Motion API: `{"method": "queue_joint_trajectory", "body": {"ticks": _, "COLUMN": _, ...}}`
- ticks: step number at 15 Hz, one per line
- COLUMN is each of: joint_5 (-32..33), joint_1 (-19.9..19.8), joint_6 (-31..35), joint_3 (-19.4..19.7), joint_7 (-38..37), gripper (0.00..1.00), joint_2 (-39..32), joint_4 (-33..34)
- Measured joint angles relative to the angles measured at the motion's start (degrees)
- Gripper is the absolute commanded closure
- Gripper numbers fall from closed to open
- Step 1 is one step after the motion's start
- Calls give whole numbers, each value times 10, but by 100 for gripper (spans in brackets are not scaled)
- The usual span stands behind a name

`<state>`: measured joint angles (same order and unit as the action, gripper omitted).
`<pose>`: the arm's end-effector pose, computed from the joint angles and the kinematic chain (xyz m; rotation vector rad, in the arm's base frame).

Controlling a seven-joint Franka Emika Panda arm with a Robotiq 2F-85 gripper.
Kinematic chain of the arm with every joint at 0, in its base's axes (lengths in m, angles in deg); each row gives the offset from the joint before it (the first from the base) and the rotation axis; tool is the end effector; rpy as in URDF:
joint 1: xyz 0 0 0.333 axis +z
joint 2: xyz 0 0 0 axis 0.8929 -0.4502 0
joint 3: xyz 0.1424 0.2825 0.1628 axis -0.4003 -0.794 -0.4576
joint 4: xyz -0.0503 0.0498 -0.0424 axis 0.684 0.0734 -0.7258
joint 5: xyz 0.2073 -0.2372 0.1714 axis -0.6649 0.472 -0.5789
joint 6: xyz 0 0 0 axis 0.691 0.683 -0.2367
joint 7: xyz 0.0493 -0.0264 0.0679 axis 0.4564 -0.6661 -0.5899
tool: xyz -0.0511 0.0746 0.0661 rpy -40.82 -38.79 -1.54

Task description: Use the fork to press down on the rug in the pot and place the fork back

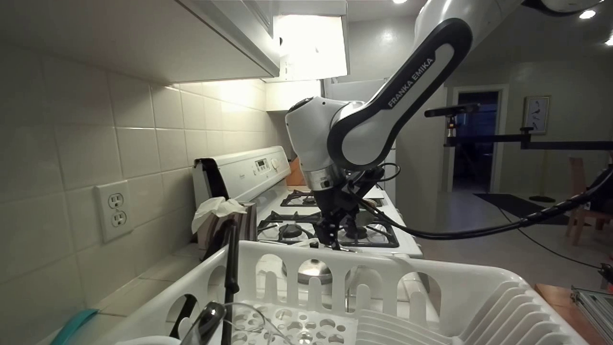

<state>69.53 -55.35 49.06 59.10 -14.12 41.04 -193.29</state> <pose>0.5843 0.0205 0.3269 2.7143 -0.4218 -0.0843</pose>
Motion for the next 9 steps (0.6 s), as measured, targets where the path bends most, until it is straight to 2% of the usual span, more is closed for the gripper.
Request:
{"method": "queue_joint_trajectory", "body": {"ticks": 5, "joint_5": 32, "joint_1": -1, "joint_6": 28, "joint_3": 15, "joint_7": -22, "gripper": 0, "joint_2": 60, "joint_4": -27}}
{"method": "queue_joint_trajectory", "body": {"ticks": 9, "joint_5": 28, "joint_1": -22, "joint_6": 67, "joint_3": 19, "joint_7": -21, "gripper": 0, "joint_2": 133, "joint_4": -96}}
